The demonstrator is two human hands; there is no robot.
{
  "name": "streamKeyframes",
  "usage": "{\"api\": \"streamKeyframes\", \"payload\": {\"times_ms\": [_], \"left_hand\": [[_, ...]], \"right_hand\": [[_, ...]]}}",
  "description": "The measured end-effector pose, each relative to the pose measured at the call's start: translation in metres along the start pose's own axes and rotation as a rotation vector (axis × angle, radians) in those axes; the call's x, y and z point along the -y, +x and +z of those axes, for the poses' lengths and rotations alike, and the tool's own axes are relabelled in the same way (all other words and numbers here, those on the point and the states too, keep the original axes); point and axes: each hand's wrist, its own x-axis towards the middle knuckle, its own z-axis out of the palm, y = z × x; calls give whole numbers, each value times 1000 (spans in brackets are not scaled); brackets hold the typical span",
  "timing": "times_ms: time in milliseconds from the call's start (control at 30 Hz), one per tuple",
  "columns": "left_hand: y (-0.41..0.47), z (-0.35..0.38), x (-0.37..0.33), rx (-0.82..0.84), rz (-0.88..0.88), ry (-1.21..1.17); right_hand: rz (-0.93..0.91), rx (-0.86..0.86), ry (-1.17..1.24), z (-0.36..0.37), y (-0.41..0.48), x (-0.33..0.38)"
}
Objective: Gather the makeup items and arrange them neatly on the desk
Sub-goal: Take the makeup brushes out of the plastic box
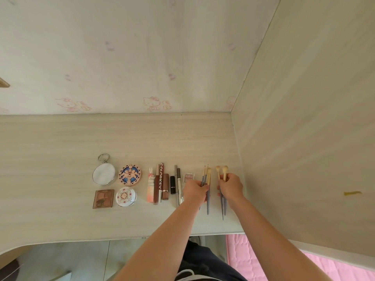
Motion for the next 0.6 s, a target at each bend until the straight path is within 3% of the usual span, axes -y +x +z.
{"api": "streamKeyframes", "payload": {"times_ms": [333,600], "left_hand": [[12,-1,5,-46,-68,-85],[18,7,11,-201,21,303]], "right_hand": [[6,31,68,-3,4,-4],[-87,10,-104,-5,6,-10]]}}
